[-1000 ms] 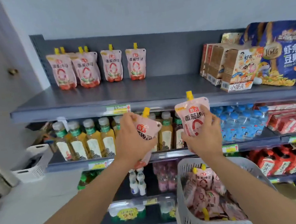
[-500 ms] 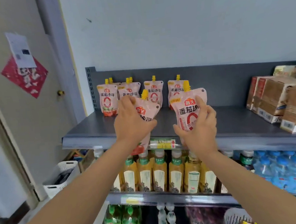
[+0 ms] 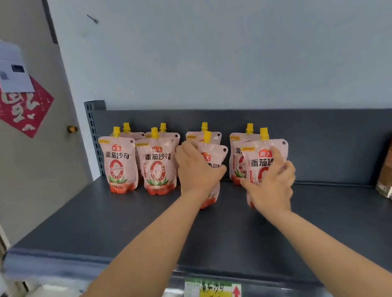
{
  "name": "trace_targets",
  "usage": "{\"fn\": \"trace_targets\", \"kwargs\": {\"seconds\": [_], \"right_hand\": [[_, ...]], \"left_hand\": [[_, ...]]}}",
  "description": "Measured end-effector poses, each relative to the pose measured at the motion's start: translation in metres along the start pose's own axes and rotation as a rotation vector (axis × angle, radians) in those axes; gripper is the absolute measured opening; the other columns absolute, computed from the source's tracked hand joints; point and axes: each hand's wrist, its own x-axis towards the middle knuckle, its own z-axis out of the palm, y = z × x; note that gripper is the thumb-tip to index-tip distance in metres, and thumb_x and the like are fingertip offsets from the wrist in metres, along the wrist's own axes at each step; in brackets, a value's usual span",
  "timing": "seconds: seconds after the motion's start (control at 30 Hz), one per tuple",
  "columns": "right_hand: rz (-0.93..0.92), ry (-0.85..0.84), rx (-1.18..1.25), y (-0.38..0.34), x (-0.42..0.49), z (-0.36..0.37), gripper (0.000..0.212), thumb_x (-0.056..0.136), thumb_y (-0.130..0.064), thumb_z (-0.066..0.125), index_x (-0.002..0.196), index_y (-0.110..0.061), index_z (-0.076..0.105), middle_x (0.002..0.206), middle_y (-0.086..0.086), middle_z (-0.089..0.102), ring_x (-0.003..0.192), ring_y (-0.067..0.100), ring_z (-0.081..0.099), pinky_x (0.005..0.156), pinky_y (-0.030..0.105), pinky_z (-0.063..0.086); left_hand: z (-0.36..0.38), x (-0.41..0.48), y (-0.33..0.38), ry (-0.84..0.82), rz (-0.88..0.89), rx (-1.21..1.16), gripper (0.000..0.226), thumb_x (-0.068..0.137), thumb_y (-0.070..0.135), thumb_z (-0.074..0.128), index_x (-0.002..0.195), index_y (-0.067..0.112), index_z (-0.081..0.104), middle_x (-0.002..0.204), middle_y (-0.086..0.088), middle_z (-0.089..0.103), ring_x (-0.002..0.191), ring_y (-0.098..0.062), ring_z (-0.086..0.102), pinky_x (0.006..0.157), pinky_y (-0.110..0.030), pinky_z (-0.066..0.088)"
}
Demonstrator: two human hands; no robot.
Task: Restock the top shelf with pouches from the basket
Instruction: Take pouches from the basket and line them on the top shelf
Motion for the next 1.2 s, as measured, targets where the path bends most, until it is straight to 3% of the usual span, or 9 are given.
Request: {"fn": "trace_targets", "kwargs": {"seconds": [0.17,0.3,0.33,0.43,0.6,0.7,0.83,1.0,1.2], "right_hand": [[-0.011,-0.028,-0.027,0.011,0.017,0.029,0.105,0.070,-0.038,0.080,0.145,-0.027,0.007,0.143,0.020,0.020,0.130,0.039,0.027,0.104,0.059,0.033],[-0.041,-0.012,-0.048,0.010,0.023,0.046,0.106,0.069,-0.040,0.081,0.146,-0.024,0.009,0.144,0.020,0.020,0.130,0.038,0.027,0.106,0.059,0.030],[-0.038,-0.001,-0.040,0.008,0.025,0.049,0.106,0.069,-0.039,0.081,0.145,-0.025,0.009,0.143,0.021,0.020,0.130,0.038,0.028,0.105,0.059,0.031],[-0.019,0.043,-0.036,0.004,0.026,0.057,0.105,0.068,-0.038,0.082,0.144,-0.027,0.009,0.142,0.023,0.022,0.127,0.041,0.030,0.103,0.060,0.033],[0.005,0.031,-0.027,0.003,0.025,0.060,0.105,0.071,-0.042,0.079,0.145,-0.027,0.007,0.146,0.022,0.015,0.132,0.042,0.024,0.104,0.061,0.033],[0.011,-0.025,-0.002,0.008,0.022,0.055,0.114,0.069,-0.044,0.080,0.148,-0.029,-0.001,0.152,0.017,-0.001,0.138,0.041,0.013,0.107,0.060,0.029],[-0.006,-0.079,-0.006,0.013,0.019,0.048,0.123,0.067,-0.030,0.085,0.150,-0.029,-0.007,0.154,0.013,-0.009,0.139,0.041,0.014,0.107,0.055,0.031],[0.010,-0.072,-0.019,0.008,0.018,0.051,0.123,0.069,-0.029,0.084,0.150,-0.030,-0.008,0.154,0.014,-0.009,0.139,0.039,0.016,0.107,0.053,0.032],[-0.071,-0.088,0.033,0.018,0.021,0.046,0.124,0.063,-0.035,0.087,0.149,-0.035,-0.002,0.154,0.007,-0.004,0.140,0.034,0.020,0.107,0.051,0.035]], "left_hand": [[0.022,0.017,-0.011,0.013,-0.012,-0.026,0.076,0.061,0.039,0.082,0.115,0.007,0.040,0.116,-0.007,0.040,0.107,-0.019,0.036,0.077,-0.018,0.026],[0.027,0.026,-0.020,0.015,0.007,0.041,0.092,0.062,0.054,0.081,0.127,0.008,0.036,0.128,-0.011,0.039,0.118,-0.025,0.037,0.089,-0.027,0.035],[0.026,0.025,-0.023,0.010,0.013,0.079,0.100,0.061,0.058,0.080,0.134,0.009,0.032,0.137,-0.012,0.035,0.127,-0.027,0.033,0.098,-0.031,0.035],[0.020,0.020,-0.030,-0.069,0.090,0.230,0.123,0.060,0.068,0.074,0.149,0.011,0.011,0.156,-0.016,0.010,0.145,-0.031,0.009,0.116,-0.041,0.015],[0.011,0.014,-0.049,-0.125,0.315,0.455,0.139,0.054,0.075,0.070,0.151,0.009,-0.004,0.157,-0.012,-0.010,0.145,-0.033,-0.007,0.115,-0.045,-0.007],[0.010,0.012,-0.056,-0.237,0.432,0.523,0.141,0.055,0.069,0.074,0.149,0.014,-0.015,0.157,-0.014,-0.018,0.144,-0.032,-0.019,0.115,-0.046,-0.012],[0.010,0.012,-0.059,-0.331,0.479,0.578,0.137,0.062,0.068,0.071,0.146,0.020,-0.026,0.155,-0.017,-0.027,0.141,-0.033,-0.028,0.116,-0.049,-0.011],[0.016,0.020,-0.066,-0.340,0.510,0.573,0.133,0.063,0.074,0.067,0.148,0.023,-0.022,0.156,-0.015,-0.024,0.142,-0.032,-0.026,0.116,-0.047,-0.011],[0.020,0.024,-0.081,-0.281,0.587,0.581,0.128,0.057,0.087,0.057,0.153,0.017,0.008,0.159,-0.020,0.002,0.146,-0.036,-0.001,0.116,-0.050,0.003]]}}
